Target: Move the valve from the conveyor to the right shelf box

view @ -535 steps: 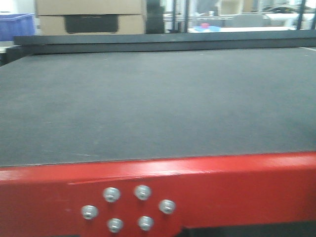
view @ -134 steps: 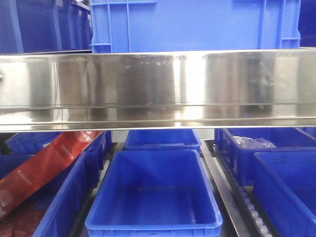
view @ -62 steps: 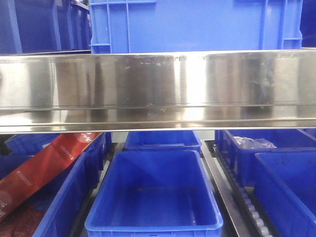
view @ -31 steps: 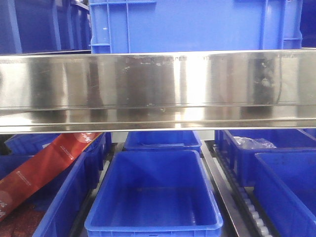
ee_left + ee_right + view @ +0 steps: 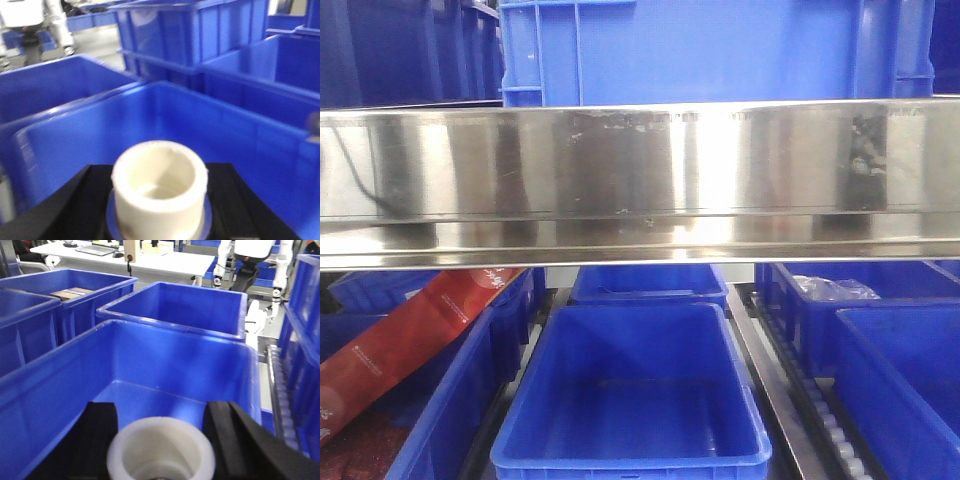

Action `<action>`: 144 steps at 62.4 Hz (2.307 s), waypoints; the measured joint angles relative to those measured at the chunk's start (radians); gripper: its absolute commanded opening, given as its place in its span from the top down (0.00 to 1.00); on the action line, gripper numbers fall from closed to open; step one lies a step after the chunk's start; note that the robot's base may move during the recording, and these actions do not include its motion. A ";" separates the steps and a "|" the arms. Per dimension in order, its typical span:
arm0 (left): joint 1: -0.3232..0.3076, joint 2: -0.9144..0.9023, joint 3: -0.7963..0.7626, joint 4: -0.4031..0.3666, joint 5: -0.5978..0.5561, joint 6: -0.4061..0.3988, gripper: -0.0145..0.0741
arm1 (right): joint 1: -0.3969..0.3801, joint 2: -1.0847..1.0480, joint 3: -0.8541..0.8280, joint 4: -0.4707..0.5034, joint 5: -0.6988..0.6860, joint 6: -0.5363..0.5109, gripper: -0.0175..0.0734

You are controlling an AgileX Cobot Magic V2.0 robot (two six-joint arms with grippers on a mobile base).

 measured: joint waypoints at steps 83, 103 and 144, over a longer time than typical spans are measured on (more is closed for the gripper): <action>-0.016 0.191 -0.087 -0.026 -0.092 -0.002 0.42 | 0.002 0.205 -0.061 0.103 -0.055 0.000 0.32; -0.016 0.191 -0.087 -0.026 -0.089 -0.002 0.66 | 0.002 0.205 -0.061 0.103 -0.042 0.000 0.67; 0.066 0.141 -0.087 -0.045 -0.046 -0.110 0.96 | -0.033 0.140 -0.061 0.104 -0.048 -0.002 0.99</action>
